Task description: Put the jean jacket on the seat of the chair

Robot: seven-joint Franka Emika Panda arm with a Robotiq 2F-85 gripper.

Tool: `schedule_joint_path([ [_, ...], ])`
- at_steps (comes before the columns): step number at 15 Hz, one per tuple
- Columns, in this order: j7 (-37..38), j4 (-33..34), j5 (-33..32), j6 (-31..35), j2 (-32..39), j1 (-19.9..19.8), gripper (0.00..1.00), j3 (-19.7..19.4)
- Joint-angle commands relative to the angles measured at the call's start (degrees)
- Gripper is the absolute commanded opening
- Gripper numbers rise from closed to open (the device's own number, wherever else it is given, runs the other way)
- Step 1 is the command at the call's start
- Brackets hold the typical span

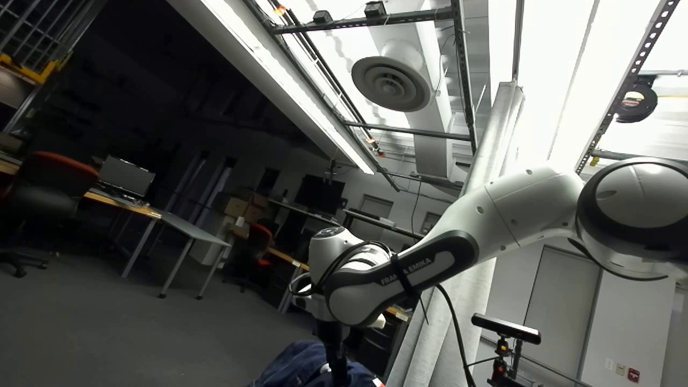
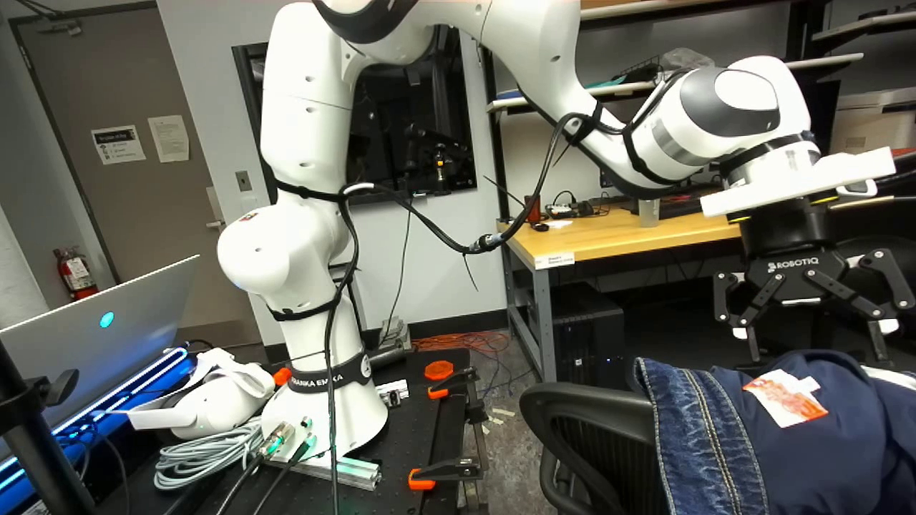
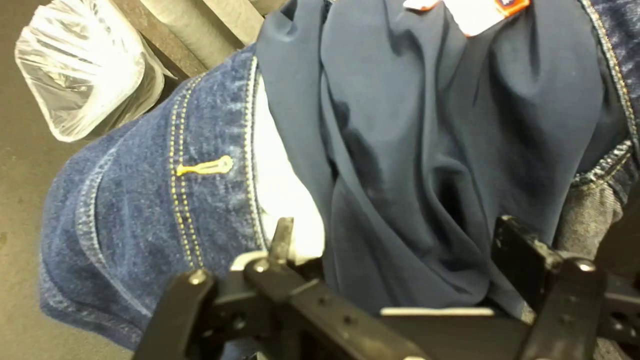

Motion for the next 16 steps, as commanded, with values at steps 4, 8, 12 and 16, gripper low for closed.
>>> schedule_joint_path([
  [4, 1.2, -1.0, -1.9, 0.4, 1.1, -0.4, 1.00, 0.2],
  [8, 2.2, -0.8, -0.9, 0.7, 1.4, -0.7, 0.66, 0.2],
  [12, 5.5, -0.5, 1.2, 1.3, 0.8, -1.4, 0.35, 0.4],
  [16, 8.6, -0.4, 3.9, 2.3, -0.5, -1.9, 0.04, 0.5],
])
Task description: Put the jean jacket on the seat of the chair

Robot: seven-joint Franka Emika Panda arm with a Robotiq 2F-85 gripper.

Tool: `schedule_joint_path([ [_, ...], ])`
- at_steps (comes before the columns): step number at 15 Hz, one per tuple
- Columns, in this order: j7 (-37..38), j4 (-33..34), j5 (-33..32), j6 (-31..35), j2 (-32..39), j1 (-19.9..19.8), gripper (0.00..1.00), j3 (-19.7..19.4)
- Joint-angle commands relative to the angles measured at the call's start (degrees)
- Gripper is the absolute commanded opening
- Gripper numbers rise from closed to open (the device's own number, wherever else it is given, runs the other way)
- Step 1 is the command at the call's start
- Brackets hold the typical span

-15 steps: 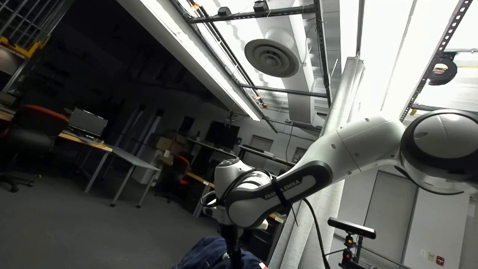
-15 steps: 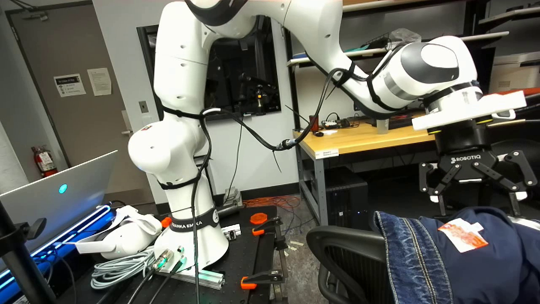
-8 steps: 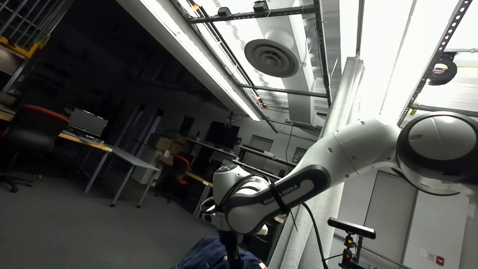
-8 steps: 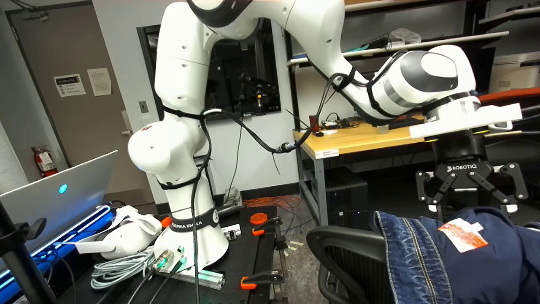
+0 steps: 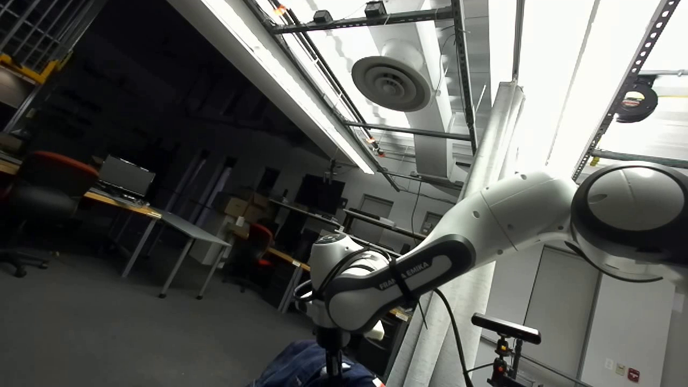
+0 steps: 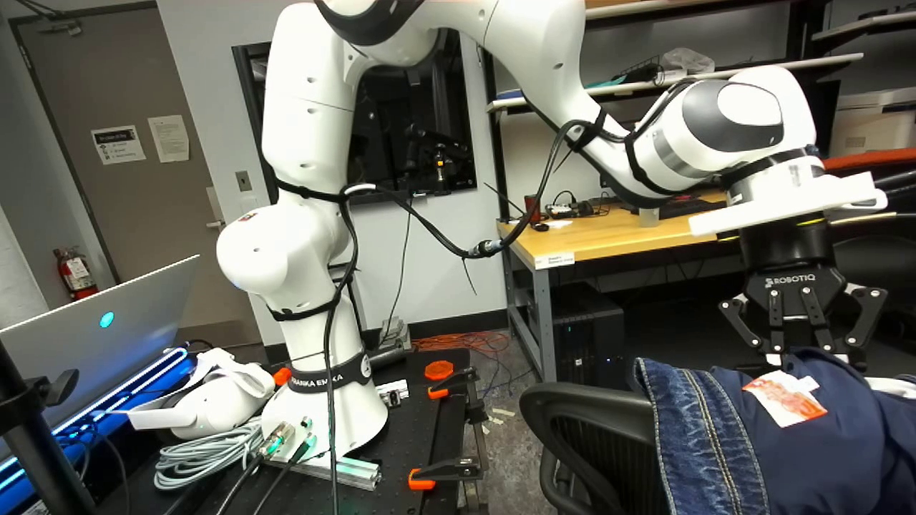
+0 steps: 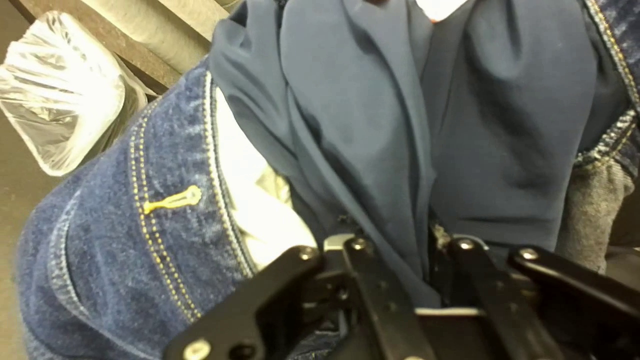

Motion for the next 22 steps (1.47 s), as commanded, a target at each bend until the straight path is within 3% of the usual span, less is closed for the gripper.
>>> schedule_joint_path([
  [1, 2.4, -0.2, 2.3, 0.9, -2.1, -0.9, 0.01, 0.5],
  [5, 2.1, -1.1, 5.1, -0.9, -6.3, -0.8, 0.02, 0.7],
  [11, -0.6, 2.5, 14.6, -8.1, -15.7, -0.7, 0.02, 1.0],
  [17, 1.1, 11.3, 20.8, -12.3, -21.2, 0.3, 0.02, 1.1],
  [22, 6.3, 25.2, 26.5, -17.7, -19.3, 1.9, 0.02, 2.7],
])
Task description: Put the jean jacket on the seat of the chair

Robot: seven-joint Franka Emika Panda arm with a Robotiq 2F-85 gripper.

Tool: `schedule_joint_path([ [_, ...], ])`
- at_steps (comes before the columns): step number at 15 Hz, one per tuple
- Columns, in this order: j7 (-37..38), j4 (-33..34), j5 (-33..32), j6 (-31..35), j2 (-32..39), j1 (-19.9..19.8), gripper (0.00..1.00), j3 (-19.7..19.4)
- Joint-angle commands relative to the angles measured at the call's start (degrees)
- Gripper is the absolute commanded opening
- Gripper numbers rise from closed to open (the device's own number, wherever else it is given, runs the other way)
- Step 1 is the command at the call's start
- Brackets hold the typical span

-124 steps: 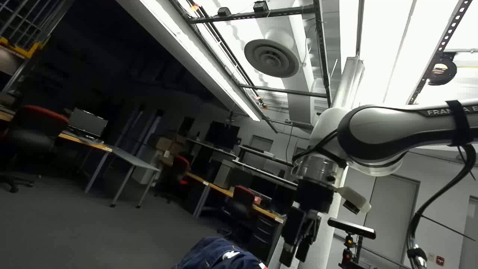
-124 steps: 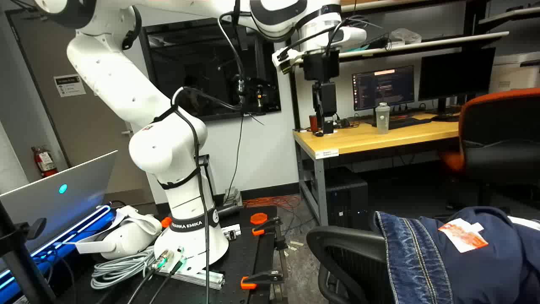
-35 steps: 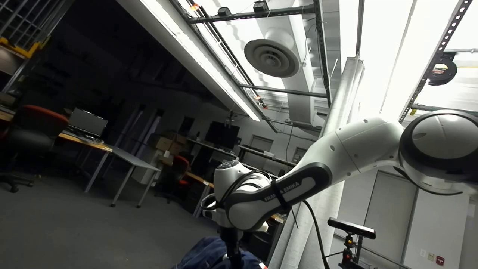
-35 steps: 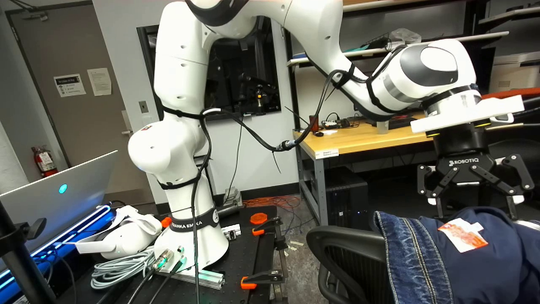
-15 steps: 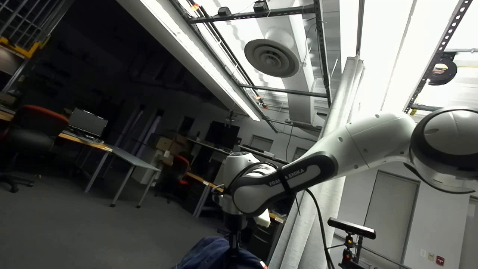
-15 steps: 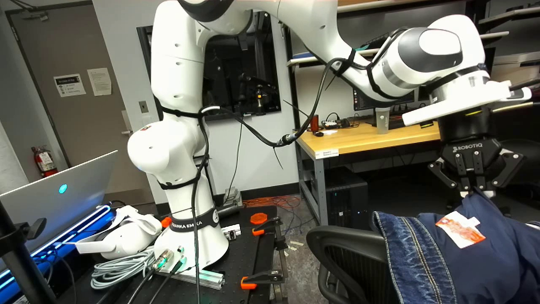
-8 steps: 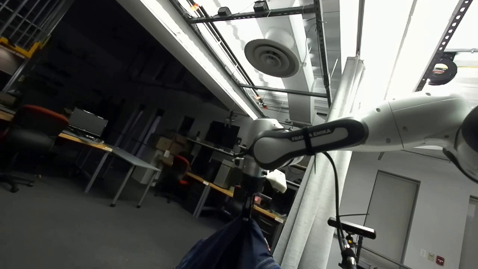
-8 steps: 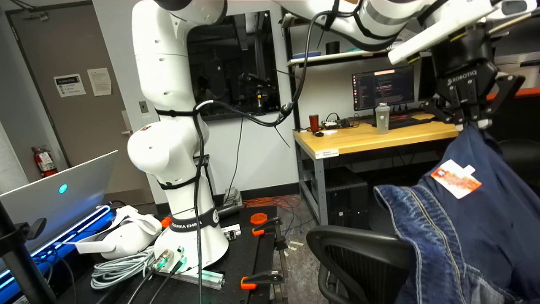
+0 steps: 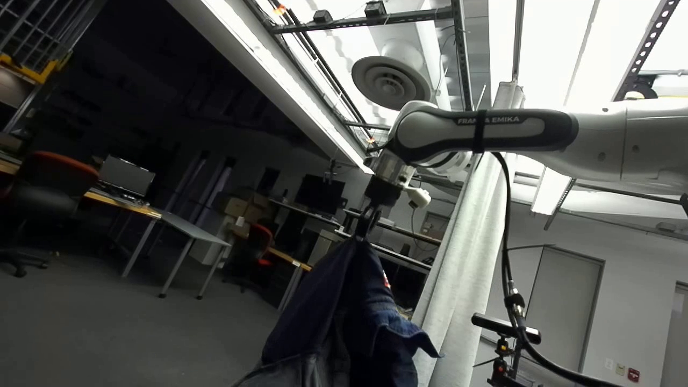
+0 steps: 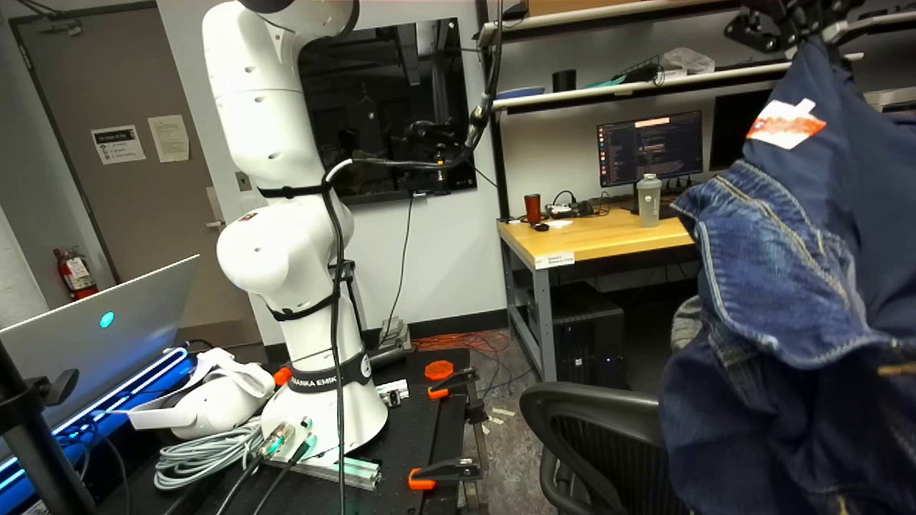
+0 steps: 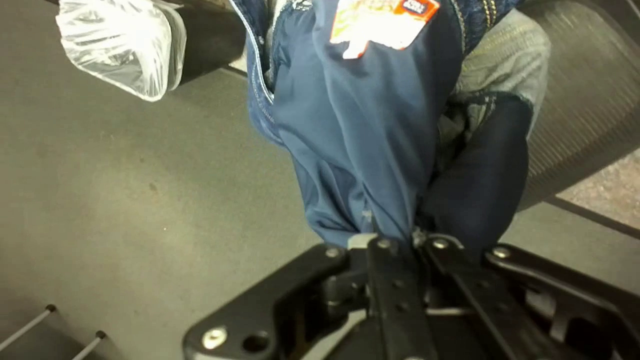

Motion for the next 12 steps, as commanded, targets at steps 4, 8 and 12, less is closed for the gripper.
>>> schedule_joint_path([
  [4, 10.4, 21.3, 6.6, -9.0, 4.1, 2.7, 0.02, 2.7],
  [8, 16.5, 31.1, 6.5, -11.8, 6.2, 4.9, 0.02, 4.7],
  [12, 21.3, 40.1, 6.8, -13.8, 8.4, 7.4, 0.02, 6.8],
])
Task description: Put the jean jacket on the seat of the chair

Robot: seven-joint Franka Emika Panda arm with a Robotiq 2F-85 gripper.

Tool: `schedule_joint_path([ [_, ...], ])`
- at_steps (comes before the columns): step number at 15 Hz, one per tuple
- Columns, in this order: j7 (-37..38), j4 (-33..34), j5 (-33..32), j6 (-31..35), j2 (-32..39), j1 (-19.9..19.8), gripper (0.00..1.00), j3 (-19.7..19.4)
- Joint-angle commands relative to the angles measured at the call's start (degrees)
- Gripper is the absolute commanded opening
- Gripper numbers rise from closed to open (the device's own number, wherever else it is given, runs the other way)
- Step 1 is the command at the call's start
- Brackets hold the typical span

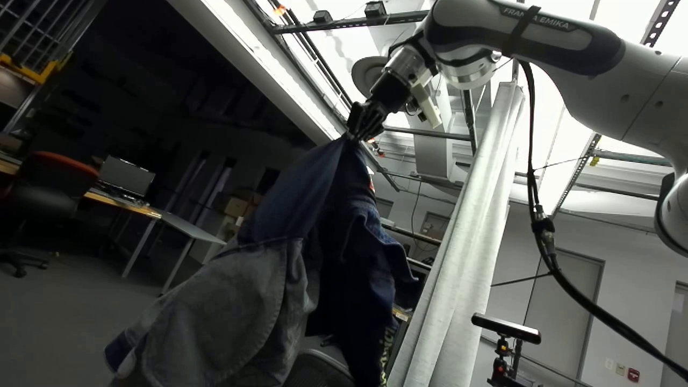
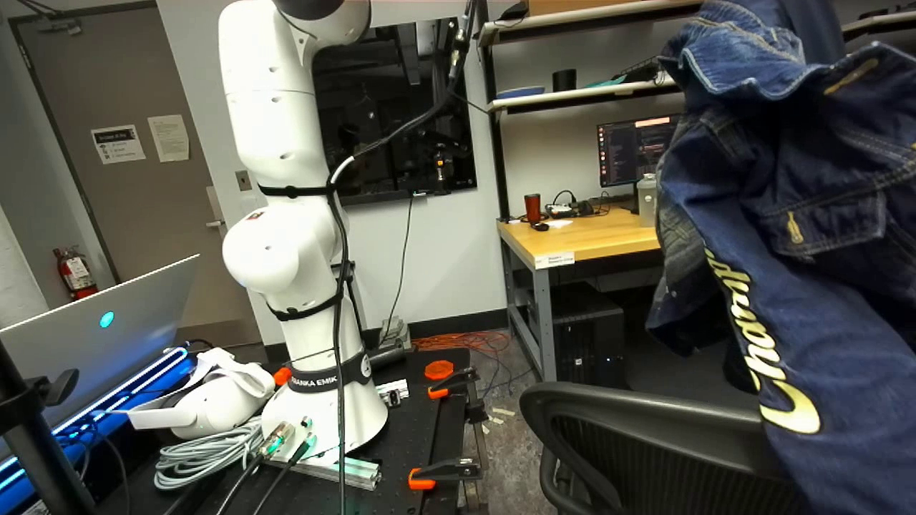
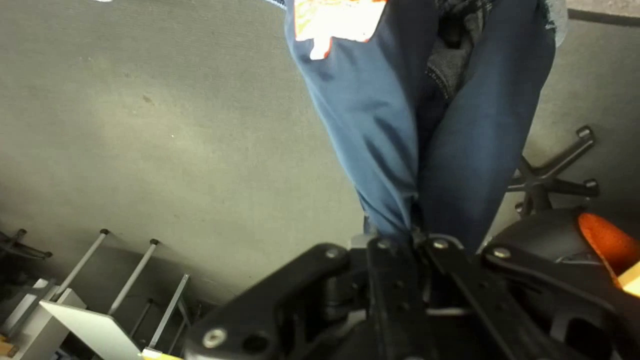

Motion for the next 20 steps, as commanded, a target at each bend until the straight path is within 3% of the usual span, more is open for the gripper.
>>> schedule_joint_path([
  [1, 3.9, 13.5, 1.4, -3.5, 4.3, 2.5, 0.02, 1.5],
  [7, 6.9, 25.4, 0.9, -5.2, 8.7, 5.8, 0.02, 2.8],
  [11, 5.1, 30.6, 1.9, -4.6, 14.4, 4.0, 0.02, 1.1],
  [16, 2.3, 25.3, 7.0, -4.4, 18.1, -2.3, 0.02, 1.7],
  [20, -3.2, 15.3, 9.3, -3.5, 16.8, -5.9, 0.02, 2.4],
])
